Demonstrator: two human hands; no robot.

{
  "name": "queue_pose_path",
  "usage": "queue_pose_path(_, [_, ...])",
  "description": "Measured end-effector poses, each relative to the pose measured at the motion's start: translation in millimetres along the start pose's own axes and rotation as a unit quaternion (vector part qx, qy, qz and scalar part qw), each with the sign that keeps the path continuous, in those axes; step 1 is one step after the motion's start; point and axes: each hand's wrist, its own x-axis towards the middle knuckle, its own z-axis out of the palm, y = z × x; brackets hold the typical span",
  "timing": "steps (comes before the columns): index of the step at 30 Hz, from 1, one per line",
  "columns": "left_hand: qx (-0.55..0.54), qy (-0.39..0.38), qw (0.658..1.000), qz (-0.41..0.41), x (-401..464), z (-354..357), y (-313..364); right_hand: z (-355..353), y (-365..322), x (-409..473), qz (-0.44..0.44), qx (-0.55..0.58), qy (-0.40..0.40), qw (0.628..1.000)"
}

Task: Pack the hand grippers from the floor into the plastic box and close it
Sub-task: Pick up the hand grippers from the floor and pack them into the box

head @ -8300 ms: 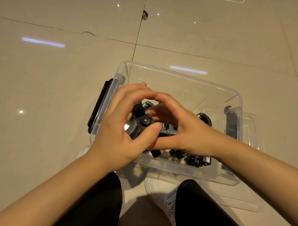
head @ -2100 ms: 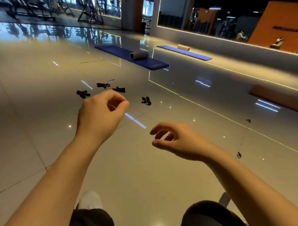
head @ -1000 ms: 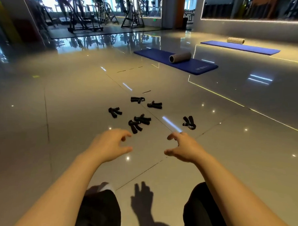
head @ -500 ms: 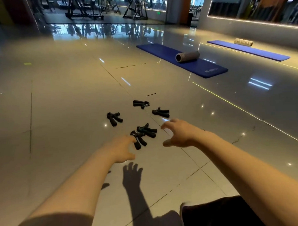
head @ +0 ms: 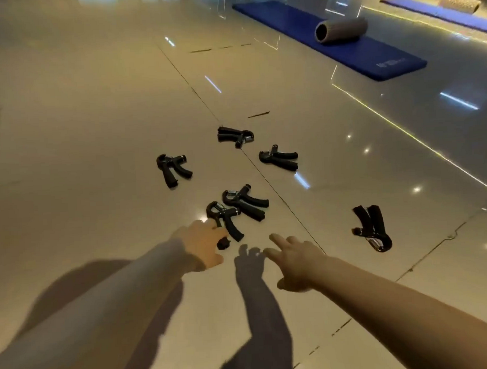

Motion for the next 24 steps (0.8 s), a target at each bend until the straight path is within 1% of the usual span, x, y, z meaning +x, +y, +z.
queue_pose_path(2, [0.039,-0.037,0.999,-0.004,19.0,17.1,-0.4,10.1,6.9,20.4,0.005,0.010,-0.022,1.000])
queue_pose_path(4, [0.057,-0.048,0.997,0.009,33.6,29.8,-2.1,17.7,14.7,40.5,0.021,0.044,-0.035,0.998])
queue_pose_path(8, [0.010,-0.007,1.000,0.027,62.0,57.1,-10.5,37.6,25.1,83.7,0.054,0.083,-0.021,0.995])
queue_pose_path(10, [0.007,-0.005,1.000,0.027,70.9,78.9,-12.1,52.1,25.9,100.9,0.064,0.103,0.002,0.993])
queue_pose_path(12, [0.029,-0.033,0.998,0.033,73.2,101.7,-15.0,67.8,24.2,112.0,0.055,0.116,0.021,0.991])
queue_pose_path(14, [0.039,-0.083,0.995,0.033,70.3,122.1,-17.2,84.7,19.0,113.9,0.043,0.125,0.006,0.991])
queue_pose_path(15, [0.025,-0.093,0.995,0.028,68.8,129.7,-17.0,93.5,16.6,113.0,0.039,0.122,-0.002,0.992])
queue_pose_path(17, [-0.005,-0.071,0.997,0.019,68.1,135.3,-15.6,106.3,13.9,113.4,0.034,0.104,0.009,0.994])
queue_pose_path(20, [-0.004,0.025,1.000,0.018,79.8,129.4,-15.0,105.6,17.3,120.2,0.032,0.109,0.017,0.993])
queue_pose_path(21, [-0.005,0.044,0.999,0.021,84.7,127.4,-15.1,103.6,17.7,122.8,0.033,0.115,0.013,0.993])
queue_pose_path(22, [-0.005,0.047,0.999,0.024,89.0,126.2,-14.7,102.5,16.2,124.8,0.037,0.115,0.009,0.993])
queue_pose_path(24, [-0.005,0.018,1.000,0.024,94.4,128.1,-12.2,103.7,9.6,125.0,0.047,0.108,0.017,0.993])
